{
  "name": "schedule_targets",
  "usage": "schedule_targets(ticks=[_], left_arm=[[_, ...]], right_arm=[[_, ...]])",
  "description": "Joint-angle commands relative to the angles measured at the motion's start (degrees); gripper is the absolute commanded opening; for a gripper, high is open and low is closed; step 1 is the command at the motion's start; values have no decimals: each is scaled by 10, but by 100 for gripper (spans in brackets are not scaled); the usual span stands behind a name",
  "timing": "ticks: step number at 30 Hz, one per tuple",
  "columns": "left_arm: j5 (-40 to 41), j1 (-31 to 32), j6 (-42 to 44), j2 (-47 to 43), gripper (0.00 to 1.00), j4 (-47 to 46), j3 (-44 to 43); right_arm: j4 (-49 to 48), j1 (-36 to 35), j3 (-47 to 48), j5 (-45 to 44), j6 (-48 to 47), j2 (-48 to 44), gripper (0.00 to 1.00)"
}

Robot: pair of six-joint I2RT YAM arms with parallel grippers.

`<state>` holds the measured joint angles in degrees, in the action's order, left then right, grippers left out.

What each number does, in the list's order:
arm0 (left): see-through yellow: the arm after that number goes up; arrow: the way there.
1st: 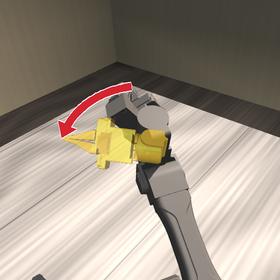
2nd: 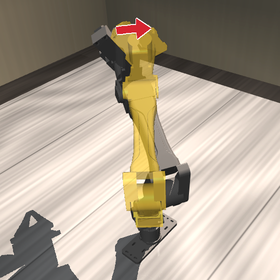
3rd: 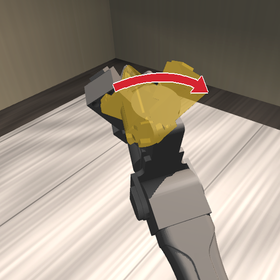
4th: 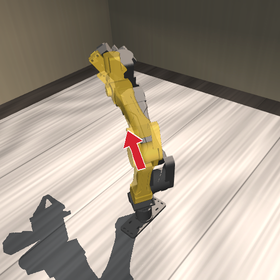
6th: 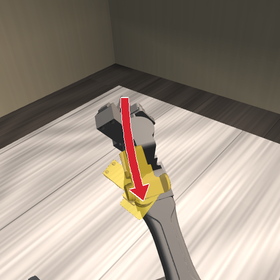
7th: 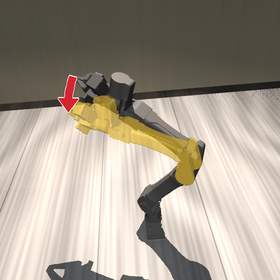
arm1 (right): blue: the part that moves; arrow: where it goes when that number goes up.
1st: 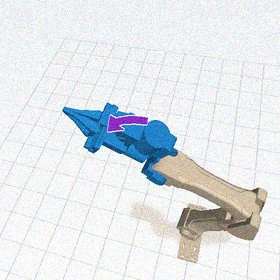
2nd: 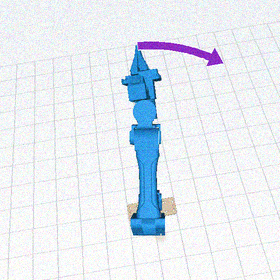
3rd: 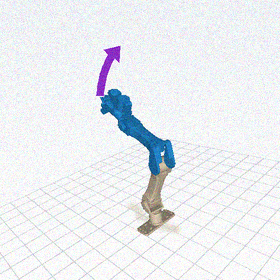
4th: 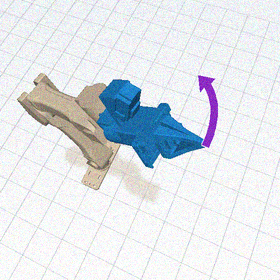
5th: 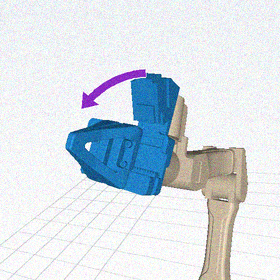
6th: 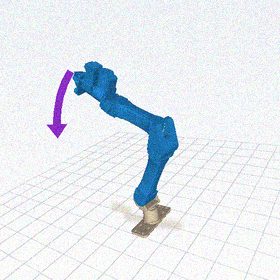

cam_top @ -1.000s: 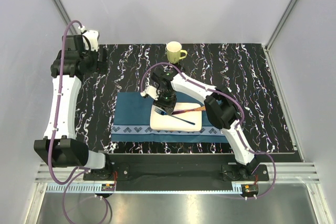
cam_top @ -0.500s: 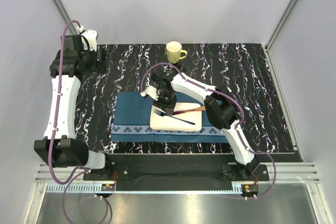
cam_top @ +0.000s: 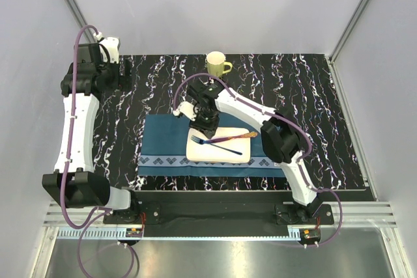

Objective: Set the dinner table for one person
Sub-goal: Pick up the fork from the napkin.

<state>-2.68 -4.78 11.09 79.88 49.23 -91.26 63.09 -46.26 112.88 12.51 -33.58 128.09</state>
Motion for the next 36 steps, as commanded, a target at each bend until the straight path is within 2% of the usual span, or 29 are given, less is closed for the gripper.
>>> schedule_targets(ticks=[1, 18, 36], left_arm=[[-15, -4, -9, -17, 99, -26, -11], [-22, -5, -12, -30, 99, -27, -10], [-34, -19, -17, -40, 99, -27, 2]], right_arm=[[6, -23, -11, -6, -5, -57, 36], [-37, -36, -117, 0, 11, -72, 36], [-46, -37, -128, -19, 4, -75, 36]])
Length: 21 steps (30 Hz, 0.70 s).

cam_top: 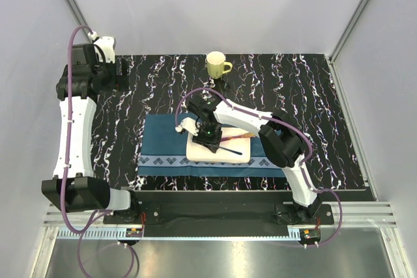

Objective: Set the dinner table for one person
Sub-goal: Pick up the fork from the napkin.

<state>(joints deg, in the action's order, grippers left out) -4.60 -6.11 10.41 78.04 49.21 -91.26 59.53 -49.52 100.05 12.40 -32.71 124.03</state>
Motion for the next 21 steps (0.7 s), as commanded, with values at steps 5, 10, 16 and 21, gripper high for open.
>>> schedule_targets(ticks=[5, 10, 16, 21], left_arm=[[-20, -9, -12, -24, 99, -27, 7], [-28, -14, -14, -25, 99, -28, 12], [-30, -16, -14, -28, 99, -28, 14], [-30, -19, -14, -32, 99, -27, 19]], right_arm=[[-9, -3, 7, -19, -3, -42, 36], [-9, -3, 6, -30, -13, -39, 36], [-24, -2, -20, -34, -20, -21, 36], [-33, 0, -19, -34, -19, -10, 36]])
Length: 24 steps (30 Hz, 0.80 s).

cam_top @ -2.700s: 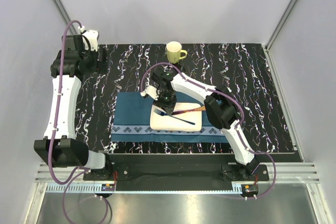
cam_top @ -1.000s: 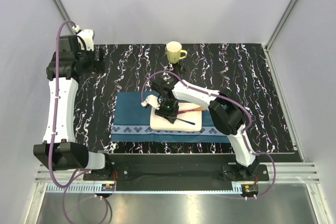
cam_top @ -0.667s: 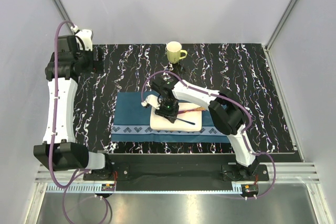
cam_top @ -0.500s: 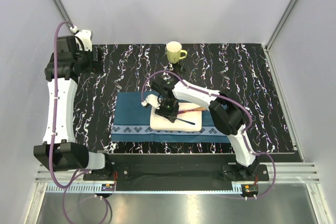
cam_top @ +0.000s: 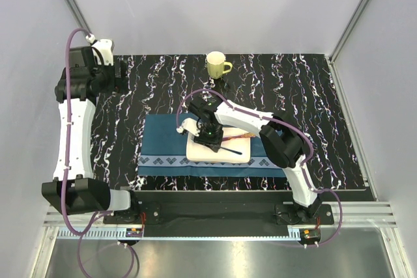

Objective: Set the dinner table for one person
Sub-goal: Pick up the fork from the napkin.

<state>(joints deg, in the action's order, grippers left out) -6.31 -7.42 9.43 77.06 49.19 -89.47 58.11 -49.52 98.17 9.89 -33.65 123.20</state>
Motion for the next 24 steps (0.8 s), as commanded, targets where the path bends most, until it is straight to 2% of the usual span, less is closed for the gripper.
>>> schedule_targets(ticks=[1, 4, 6, 12, 24], left_arm=[[-14, -7, -5, -22, 99, -28, 1], [-17, -9, -5, -19, 99, -27, 1], [-20, -9, -6, -18, 99, -27, -2], [-25, -10, -8, -16, 99, -28, -8], [-29, -12, -10, -9, 99, -28, -8]], right_arm=[[-19, 0, 1, -8, -10, -1, 36], [-19, 1, 0, -7, -9, 2, 36], [-19, 1, 0, -6, -9, 4, 31], [-20, 4, 5, 1, -3, 18, 27], [10, 4, 48, 4, 4, -15, 31]])
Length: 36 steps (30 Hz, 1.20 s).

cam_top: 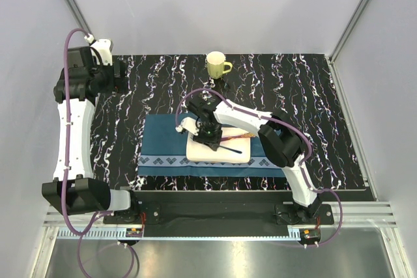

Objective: Set the dinner table for one person
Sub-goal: Pick up the fork from the napkin.

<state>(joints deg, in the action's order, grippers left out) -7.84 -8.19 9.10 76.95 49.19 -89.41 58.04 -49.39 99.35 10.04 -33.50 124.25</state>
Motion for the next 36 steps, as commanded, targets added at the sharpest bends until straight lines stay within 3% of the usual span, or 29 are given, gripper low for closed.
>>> schedule_targets(ticks=[1, 36], left_arm=[[-14, -4, -6, -7, 99, -28, -10], [-16, -10, -7, 7, 99, -27, -21]], right_arm=[[15, 3, 40, 4, 1, -28, 32], [16, 50, 22, 17, 5, -7, 39]])
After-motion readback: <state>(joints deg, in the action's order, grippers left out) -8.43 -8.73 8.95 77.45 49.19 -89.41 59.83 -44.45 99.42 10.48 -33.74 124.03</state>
